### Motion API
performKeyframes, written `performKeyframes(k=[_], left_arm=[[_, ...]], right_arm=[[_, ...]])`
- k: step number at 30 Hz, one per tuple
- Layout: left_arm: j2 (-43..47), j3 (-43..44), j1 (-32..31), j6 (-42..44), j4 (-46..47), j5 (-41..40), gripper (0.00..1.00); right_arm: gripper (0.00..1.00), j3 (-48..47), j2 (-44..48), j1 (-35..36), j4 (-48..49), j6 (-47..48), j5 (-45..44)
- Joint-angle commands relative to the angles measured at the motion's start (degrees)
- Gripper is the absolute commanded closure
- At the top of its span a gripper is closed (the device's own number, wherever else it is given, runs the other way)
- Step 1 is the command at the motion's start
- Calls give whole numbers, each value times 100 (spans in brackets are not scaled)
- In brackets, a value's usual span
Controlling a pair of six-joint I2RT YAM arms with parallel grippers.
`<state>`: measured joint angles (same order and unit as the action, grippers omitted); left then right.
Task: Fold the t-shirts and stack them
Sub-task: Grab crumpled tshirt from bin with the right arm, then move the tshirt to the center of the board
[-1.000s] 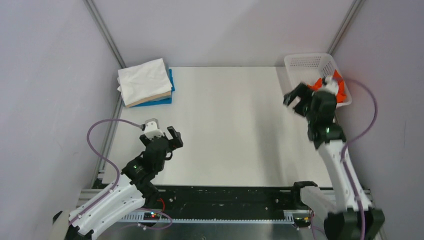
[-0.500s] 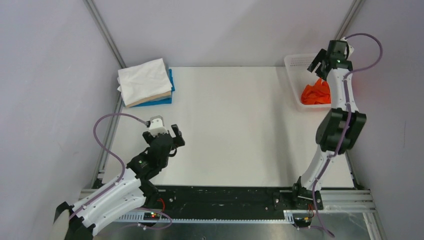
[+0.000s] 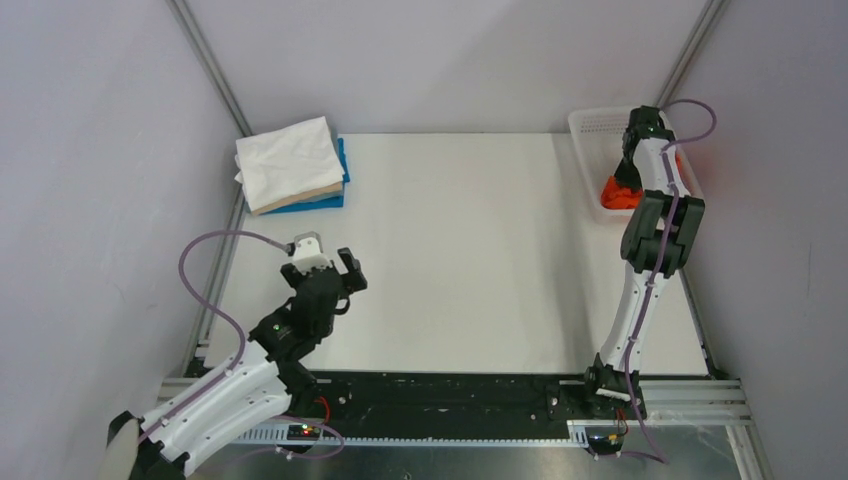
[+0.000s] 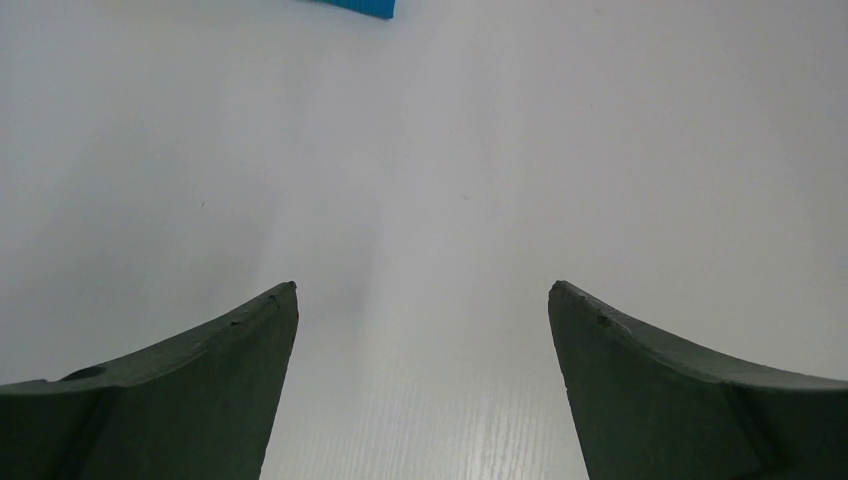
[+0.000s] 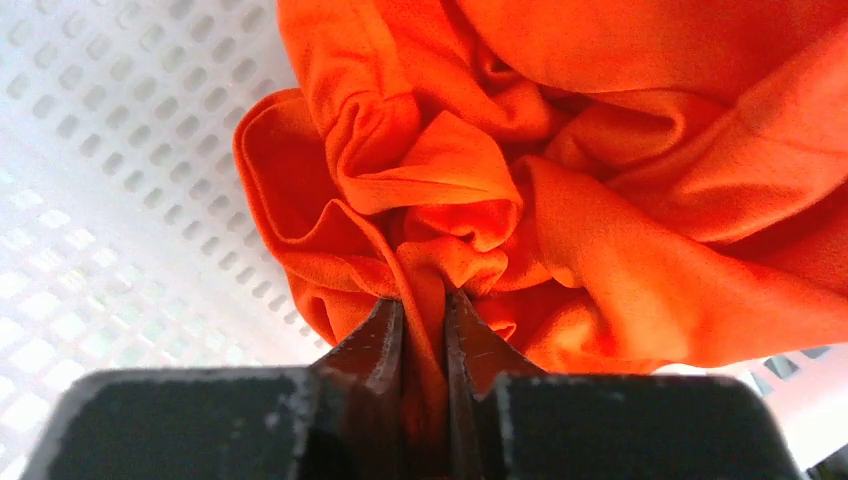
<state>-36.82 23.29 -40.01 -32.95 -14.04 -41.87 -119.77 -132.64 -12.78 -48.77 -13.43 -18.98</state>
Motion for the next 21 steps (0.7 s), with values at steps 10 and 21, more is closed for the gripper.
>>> performKeyframes(k=[10, 21], left_arm=[[1256, -303, -24, -122, 205, 170, 2], [1778, -474, -19, -330, 78, 641, 2]], right_arm=[[100, -743, 2748, 716, 710, 487, 1028], [100, 387, 5059, 3018, 1836, 561, 2182]])
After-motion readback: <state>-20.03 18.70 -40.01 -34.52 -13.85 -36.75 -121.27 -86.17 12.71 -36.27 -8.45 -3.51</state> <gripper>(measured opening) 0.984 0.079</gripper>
